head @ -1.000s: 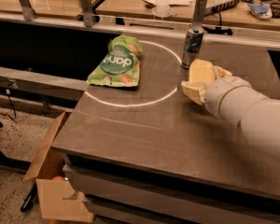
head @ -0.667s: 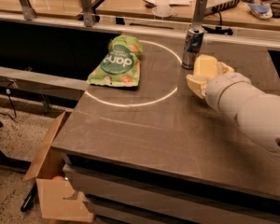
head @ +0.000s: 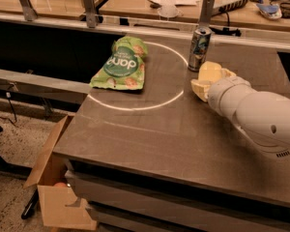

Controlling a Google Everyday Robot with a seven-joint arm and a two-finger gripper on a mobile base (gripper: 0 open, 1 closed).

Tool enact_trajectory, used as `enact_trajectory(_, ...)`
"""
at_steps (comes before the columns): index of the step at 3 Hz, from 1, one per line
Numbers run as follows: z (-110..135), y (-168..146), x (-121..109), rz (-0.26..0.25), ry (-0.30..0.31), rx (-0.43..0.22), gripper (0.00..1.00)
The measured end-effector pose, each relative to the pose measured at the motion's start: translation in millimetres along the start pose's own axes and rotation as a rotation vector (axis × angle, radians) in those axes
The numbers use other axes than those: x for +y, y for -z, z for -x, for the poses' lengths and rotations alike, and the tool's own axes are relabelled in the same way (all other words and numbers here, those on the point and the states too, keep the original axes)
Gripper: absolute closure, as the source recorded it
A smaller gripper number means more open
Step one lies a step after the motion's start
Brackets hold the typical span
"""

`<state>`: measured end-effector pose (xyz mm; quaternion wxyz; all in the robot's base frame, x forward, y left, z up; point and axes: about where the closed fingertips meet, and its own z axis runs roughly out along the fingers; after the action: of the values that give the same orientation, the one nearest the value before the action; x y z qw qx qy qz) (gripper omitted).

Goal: Move sponge near redbull can

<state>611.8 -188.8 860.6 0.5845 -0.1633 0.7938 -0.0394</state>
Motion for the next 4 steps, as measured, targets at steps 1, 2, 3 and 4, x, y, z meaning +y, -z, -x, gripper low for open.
enact_trajectory(1,-2.7,-11.7,0.1,-0.017,-0.010,0.016,0.59)
enact_trajectory(2,1.7,-21.0,3.2,-0.025,-0.017,0.021,0.36)
enact_trajectory(3,4.7,-26.8,6.8,-0.024,-0.015,0.030,0.13)
enact_trajectory(4,4.1,-24.9,5.0,-0.043,-0.018,0.046,0.00)
